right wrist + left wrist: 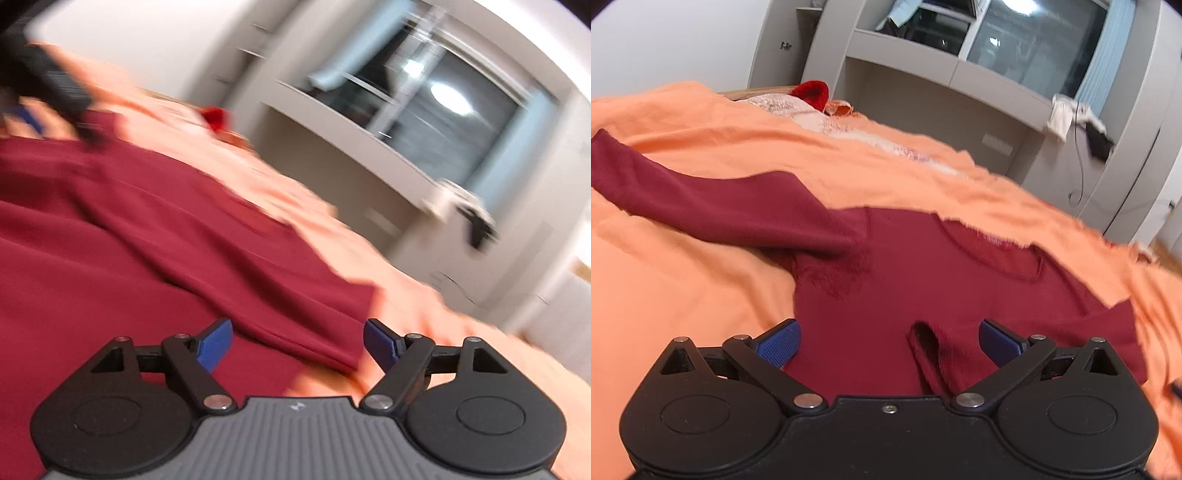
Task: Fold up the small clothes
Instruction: 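Carry the sleeve with the right gripper across the shirt body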
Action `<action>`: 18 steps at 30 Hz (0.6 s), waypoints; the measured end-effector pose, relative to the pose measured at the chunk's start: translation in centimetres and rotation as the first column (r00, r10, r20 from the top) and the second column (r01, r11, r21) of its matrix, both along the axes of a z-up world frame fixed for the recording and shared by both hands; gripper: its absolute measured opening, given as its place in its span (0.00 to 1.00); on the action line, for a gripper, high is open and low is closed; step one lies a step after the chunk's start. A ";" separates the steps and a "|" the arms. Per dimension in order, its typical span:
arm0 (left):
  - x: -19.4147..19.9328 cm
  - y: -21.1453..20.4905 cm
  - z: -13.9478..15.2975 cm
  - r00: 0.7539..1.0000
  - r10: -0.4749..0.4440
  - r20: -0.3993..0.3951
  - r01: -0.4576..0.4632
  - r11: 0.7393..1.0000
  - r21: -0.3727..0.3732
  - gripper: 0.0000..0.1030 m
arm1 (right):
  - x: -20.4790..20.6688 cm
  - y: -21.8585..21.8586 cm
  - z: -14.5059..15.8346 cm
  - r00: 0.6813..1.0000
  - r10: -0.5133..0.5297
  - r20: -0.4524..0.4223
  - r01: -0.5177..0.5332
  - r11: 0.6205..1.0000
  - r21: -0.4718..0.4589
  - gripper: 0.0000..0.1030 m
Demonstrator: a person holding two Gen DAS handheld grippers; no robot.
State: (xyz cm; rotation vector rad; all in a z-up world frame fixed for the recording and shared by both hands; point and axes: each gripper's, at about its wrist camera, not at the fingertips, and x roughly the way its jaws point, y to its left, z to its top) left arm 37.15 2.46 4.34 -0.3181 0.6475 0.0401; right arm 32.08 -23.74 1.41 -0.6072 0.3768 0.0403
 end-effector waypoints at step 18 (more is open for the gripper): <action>0.4 -3.3 -2.3 0.996 -0.033 -0.086 0.053 0.970 0.237 0.99 | 4.8 -3.3 -3.5 0.999 -0.023 -0.047 0.014 0.983 -0.181 0.06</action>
